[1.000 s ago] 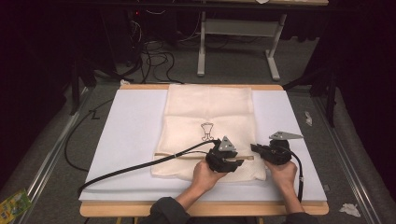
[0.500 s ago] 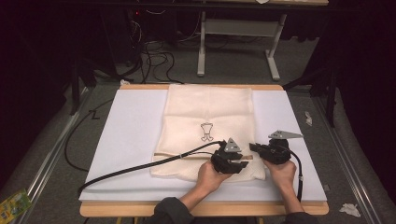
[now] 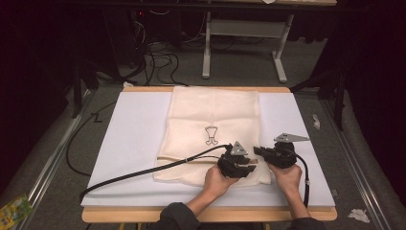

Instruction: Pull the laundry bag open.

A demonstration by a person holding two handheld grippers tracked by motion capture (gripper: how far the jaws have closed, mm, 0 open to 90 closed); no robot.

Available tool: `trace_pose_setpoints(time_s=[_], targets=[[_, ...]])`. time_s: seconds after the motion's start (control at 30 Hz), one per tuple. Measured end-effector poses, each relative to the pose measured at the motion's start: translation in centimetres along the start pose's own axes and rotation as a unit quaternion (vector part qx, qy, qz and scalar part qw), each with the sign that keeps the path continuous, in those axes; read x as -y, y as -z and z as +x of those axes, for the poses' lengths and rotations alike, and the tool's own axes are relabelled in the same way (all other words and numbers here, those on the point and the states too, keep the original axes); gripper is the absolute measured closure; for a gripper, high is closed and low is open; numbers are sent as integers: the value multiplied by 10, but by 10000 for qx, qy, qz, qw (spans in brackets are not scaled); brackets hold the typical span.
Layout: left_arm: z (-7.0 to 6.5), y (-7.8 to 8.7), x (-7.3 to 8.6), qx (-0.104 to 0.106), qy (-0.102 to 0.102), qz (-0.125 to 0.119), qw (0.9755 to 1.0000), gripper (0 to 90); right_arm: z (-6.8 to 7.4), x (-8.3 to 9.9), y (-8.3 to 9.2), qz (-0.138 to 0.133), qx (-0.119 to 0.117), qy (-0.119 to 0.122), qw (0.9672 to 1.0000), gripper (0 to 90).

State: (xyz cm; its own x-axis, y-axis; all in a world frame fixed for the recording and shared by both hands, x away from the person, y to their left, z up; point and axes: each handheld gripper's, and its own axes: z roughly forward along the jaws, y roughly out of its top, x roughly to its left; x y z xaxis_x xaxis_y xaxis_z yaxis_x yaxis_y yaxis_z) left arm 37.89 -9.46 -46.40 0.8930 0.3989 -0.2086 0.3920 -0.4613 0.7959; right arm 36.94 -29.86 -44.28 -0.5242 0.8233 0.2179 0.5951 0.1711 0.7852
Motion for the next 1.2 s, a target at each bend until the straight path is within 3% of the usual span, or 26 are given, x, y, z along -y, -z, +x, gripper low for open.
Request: trace_pose_setpoints(time_s=[0.5, 0.97, 1.2], targets=[[4, -6, 2, 25, 155, 17, 9999, 623, 8, -4, -4, -38, -116, 72, 9999, 881], [6, -3, 1, 393, 213, -56, 9990, 668, 8, -3, -6, -43, -151, 67, 9999, 881], [4, -4, 1, 398, 208, -86, 9990, 686, 8, -3, -7, -39, -160, 65, 9998, 880]])
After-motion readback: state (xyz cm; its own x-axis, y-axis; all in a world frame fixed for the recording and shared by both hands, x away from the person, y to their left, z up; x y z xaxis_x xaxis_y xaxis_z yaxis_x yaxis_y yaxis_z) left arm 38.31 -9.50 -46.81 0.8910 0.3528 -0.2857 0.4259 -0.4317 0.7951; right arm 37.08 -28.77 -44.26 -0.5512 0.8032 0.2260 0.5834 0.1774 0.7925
